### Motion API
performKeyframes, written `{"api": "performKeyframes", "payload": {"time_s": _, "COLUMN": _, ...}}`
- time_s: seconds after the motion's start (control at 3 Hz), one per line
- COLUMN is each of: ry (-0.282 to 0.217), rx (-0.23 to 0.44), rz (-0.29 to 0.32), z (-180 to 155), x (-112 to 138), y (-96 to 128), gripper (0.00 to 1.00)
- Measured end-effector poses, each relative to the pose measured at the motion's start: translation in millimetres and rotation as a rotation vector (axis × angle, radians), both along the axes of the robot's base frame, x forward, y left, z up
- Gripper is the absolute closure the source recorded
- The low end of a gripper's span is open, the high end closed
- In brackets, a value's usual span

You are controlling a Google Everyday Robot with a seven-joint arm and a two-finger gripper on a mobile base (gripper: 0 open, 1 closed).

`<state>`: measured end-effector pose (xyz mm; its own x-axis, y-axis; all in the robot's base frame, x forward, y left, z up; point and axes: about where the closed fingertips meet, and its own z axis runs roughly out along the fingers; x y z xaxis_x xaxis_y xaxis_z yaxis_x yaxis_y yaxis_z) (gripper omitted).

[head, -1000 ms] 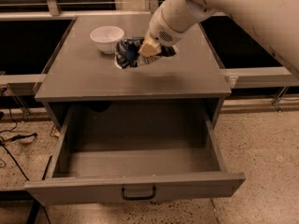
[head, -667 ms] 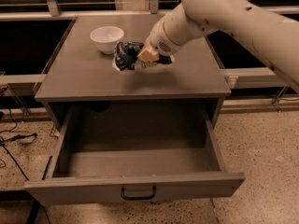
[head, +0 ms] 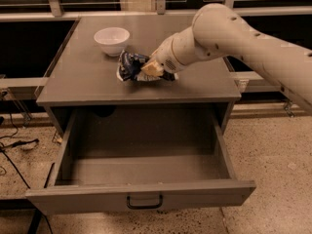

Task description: Pick blue chip bag from top drawer and place on counter

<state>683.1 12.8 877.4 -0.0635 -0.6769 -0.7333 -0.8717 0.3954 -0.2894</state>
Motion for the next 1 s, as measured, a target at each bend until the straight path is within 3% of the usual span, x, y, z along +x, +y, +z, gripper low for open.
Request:
{"api": "performKeyframes", "payload": {"time_s": 0.33, "ry": 0.0, "rx": 0.005, "rz": -0.002, "z": -1.2, "x": 0.3, "y": 0.2, "gripper": 0.84}}
{"api": "performKeyframes", "payload": {"time_s": 1.0, "ry": 0.0, "rx": 0.005, "rz": -0.002, "z": -1.3, "x": 0.3, "y": 0.3, "gripper": 0.37}}
